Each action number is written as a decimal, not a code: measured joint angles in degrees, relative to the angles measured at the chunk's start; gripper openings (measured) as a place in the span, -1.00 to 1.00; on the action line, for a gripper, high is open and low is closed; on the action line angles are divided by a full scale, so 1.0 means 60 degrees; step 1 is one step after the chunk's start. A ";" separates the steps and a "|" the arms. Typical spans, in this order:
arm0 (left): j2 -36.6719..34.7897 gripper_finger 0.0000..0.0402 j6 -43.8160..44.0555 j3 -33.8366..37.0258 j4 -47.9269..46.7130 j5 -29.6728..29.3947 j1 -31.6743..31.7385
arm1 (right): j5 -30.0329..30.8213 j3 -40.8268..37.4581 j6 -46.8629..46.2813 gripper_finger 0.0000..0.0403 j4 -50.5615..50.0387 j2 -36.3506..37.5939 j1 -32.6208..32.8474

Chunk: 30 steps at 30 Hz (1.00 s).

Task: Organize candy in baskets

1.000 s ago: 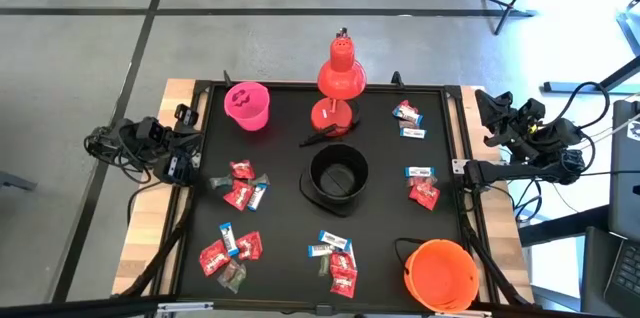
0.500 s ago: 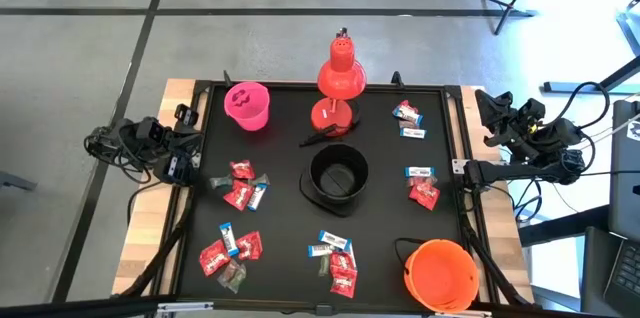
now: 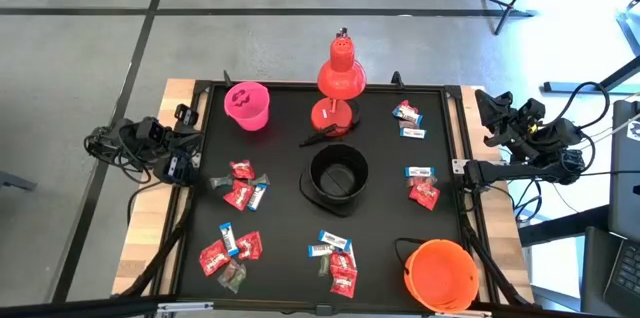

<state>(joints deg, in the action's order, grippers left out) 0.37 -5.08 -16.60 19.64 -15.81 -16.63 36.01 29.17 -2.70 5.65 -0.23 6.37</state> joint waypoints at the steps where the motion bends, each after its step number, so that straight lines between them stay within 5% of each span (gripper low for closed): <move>1: 0.0001 -0.92 0.0000 0.0003 -0.0001 -0.0001 0.0001 | 0.0003 0.0003 0.0000 -0.93 0.0003 0.0000 -0.0003; 30: 0.0003 -0.92 0.0001 0.0003 0.0000 -0.0001 0.0000 | -0.0200 0.0007 0.0000 -0.93 0.1128 -0.0003 0.0000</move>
<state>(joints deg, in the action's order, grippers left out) 0.38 -5.08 -16.58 19.64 -15.81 -16.63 34.81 29.21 -2.70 12.42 -0.25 6.37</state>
